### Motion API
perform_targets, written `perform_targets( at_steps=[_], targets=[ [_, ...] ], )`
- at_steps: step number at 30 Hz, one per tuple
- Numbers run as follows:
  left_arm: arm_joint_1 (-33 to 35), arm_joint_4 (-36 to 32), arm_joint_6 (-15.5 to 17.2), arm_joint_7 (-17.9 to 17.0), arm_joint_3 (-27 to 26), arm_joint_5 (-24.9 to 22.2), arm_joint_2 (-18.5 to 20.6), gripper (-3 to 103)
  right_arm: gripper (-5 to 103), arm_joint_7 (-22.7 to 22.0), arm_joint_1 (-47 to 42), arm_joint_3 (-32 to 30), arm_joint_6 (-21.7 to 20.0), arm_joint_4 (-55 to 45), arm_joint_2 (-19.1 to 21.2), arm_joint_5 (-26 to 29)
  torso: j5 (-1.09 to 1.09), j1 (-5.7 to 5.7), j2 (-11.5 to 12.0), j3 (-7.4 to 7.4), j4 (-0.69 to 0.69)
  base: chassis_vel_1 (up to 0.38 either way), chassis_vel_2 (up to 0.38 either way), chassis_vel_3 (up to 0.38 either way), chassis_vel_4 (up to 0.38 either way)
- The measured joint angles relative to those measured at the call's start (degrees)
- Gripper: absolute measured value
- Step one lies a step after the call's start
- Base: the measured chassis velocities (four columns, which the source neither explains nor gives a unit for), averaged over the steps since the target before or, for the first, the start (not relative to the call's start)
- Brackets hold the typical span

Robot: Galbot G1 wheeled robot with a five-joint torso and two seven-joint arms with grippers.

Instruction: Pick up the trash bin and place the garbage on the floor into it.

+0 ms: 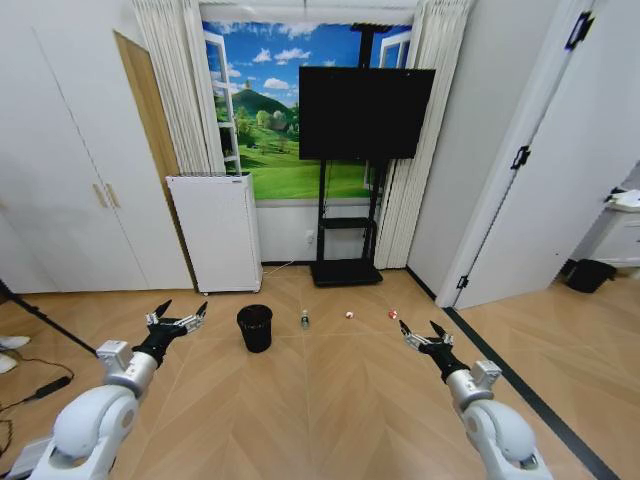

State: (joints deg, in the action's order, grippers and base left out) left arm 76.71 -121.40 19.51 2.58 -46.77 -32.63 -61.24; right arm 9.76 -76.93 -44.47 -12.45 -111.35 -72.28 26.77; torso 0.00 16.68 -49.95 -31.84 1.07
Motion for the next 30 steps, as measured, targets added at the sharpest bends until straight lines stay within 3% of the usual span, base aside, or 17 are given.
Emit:
perform_targets(
  at_steps=[17,29,30],
  targets=[
    [-0.26,0.36,-0.17,0.45,0.22,0.00,0.02,100,100,0.35,0.36,0.30,1.12,0.94,-0.11,-0.25,0.00,-0.02,-0.01,0.01,0.00,-0.010,0.009,0.016,-0.013],
    [-0.31,0.41,-0.19,0.56,0.30,0.00,0.03,100,100,0.41,0.39,0.41,1.23,1.13,0.11,-0.31,-0.03,0.00,0.00,0.00,-0.01,-0.200,0.202,0.194,-0.207],
    [-0.31,0.40,-0.19,0.58,0.29,0.00,0.02,100,100,0.43,0.40,0.46,1.24,1.14,0.11,-0.31,0.04,0.01,0.01,-0.01,-0.02,-0.262,0.278,0.297,-0.261]
  ],
)
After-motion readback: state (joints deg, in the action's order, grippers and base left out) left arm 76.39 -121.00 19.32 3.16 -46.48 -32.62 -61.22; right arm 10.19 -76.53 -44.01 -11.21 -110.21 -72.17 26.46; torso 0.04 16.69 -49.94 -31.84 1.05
